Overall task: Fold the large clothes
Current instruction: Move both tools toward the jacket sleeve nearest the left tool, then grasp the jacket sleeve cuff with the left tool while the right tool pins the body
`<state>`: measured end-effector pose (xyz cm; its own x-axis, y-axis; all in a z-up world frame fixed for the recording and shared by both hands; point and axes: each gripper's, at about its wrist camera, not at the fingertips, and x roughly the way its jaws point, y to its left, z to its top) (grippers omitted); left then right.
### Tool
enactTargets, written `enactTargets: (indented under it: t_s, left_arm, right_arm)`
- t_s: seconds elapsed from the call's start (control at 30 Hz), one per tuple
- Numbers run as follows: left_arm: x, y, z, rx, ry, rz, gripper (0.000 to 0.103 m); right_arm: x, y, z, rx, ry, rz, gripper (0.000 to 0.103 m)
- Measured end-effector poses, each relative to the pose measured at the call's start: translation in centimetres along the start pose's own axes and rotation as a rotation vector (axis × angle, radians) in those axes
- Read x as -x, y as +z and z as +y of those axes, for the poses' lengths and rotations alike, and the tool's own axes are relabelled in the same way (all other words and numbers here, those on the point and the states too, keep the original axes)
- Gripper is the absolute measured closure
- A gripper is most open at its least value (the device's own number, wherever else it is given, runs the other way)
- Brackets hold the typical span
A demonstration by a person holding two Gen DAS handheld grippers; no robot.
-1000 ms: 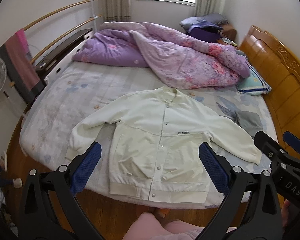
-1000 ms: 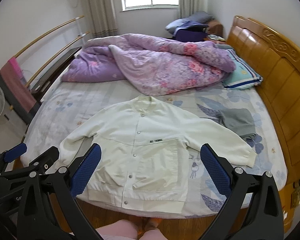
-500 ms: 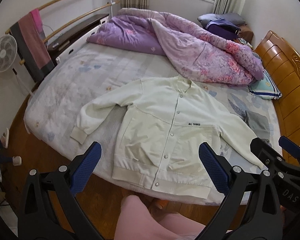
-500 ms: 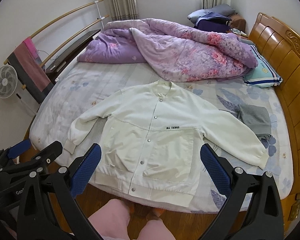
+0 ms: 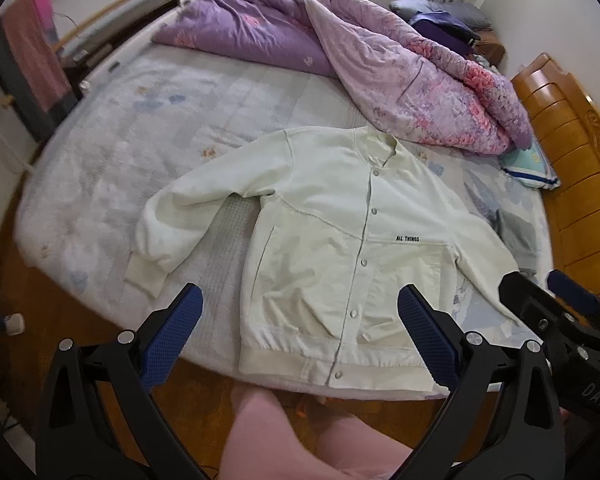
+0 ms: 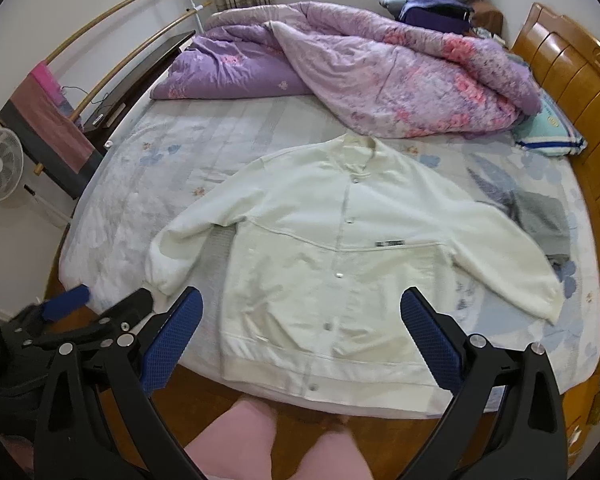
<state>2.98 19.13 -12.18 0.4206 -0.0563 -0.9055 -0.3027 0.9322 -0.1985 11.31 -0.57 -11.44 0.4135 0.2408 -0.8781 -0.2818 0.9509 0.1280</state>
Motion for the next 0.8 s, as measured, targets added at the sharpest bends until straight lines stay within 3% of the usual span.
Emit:
enactTargets:
  t_s: [0.2, 0.47, 0.63, 0.8]
  left_arm:
    - [-3.7, 4.9, 7.3, 0.05, -0.09, 0.029, 0.005]
    - [-8.9, 8.9, 16.1, 0.142, -0.078, 0.072, 0.005]
    - [-13.3, 8.5, 21.6, 0.312, -0.094, 0.126, 0.005]
    - [-17.8, 6.1, 26.1, 0.461, -0.048, 0.195, 0.005]
  right_arm:
    - [-5.8, 3.9, 4.9, -0.051, -0.012, 0.076, 0.008]
    - [-12.1, 7.4, 8.5, -0.014, -0.037, 0.135, 0.008]
    - [-16.3, 9.4, 9.6, 0.032, -0.015, 0.163, 0.027]
    - [-21.3, 11.1, 10.0, 0.055, 0.006, 0.217, 0.043]
